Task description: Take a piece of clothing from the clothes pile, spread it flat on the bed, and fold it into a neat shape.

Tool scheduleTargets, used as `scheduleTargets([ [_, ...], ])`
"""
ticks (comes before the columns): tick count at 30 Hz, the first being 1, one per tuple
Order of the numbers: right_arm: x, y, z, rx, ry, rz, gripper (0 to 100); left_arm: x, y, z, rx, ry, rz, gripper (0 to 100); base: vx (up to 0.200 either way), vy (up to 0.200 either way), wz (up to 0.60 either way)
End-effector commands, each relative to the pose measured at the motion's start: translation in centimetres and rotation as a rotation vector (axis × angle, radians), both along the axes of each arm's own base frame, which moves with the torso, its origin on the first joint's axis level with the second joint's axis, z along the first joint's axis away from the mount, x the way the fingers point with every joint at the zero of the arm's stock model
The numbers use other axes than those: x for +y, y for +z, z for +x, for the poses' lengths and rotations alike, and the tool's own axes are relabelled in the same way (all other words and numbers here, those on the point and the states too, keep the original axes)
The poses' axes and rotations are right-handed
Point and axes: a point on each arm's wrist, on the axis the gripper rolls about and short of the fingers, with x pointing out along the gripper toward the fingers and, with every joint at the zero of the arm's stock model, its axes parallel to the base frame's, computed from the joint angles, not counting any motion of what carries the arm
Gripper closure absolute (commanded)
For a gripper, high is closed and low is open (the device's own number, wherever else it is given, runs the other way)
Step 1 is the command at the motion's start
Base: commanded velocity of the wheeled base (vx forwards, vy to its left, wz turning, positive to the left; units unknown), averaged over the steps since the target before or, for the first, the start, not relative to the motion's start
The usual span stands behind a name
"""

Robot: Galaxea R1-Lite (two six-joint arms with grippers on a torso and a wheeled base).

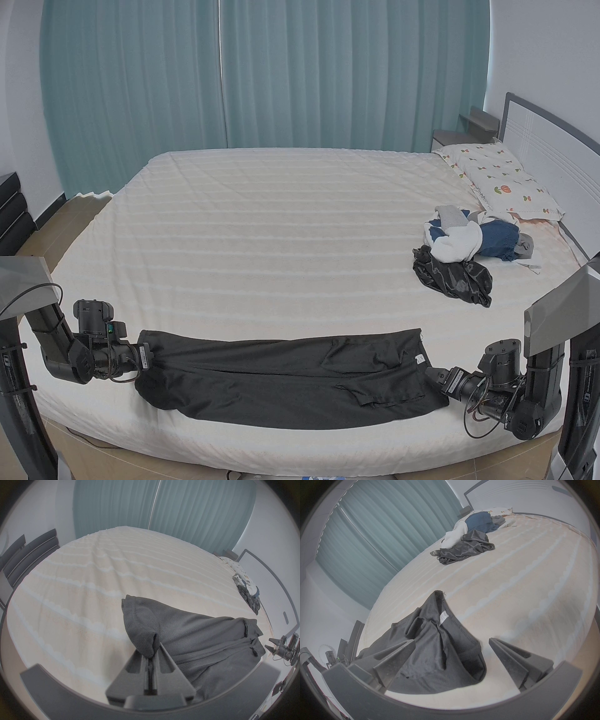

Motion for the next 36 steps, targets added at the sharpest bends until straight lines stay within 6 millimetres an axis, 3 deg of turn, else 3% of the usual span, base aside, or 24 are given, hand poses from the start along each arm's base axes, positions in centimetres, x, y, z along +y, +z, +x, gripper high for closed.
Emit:
scheduleTargets([
  [1, 0.1, 0.0, 0.0, -0.008, 0.003, 0.002, 0, 0.0, -0.1, 0.0, 0.002, -0.001, -0.002, 100, 0.000, 0.000, 0.00],
  [11, 0.1, 0.1, 0.1, -0.009, 0.003, 0.002, 0, 0.0, 0.2, 0.5, -0.014, 0.013, -0.015, 100, 0.000, 0.000, 0.00],
  [16, 0.1, 0.1, 0.1, -0.011, 0.003, 0.003, 0, -1.5, 0.8, 1.2, -0.032, 0.026, -0.063, 100, 0.000, 0.000, 0.00],
  [31, 0.1, 0.1, 0.0, -0.009, 0.003, 0.002, 0, -4.9, 2.9, 1.4, -0.082, 0.022, -0.007, 100, 0.000, -0.200, 0.00],
  [36, 0.1, 0.1, 0.0, -0.009, 0.003, 0.002, 0, -7.6, 5.4, 1.0, -0.084, 0.005, 0.006, 100, 0.000, -0.200, 0.00],
])
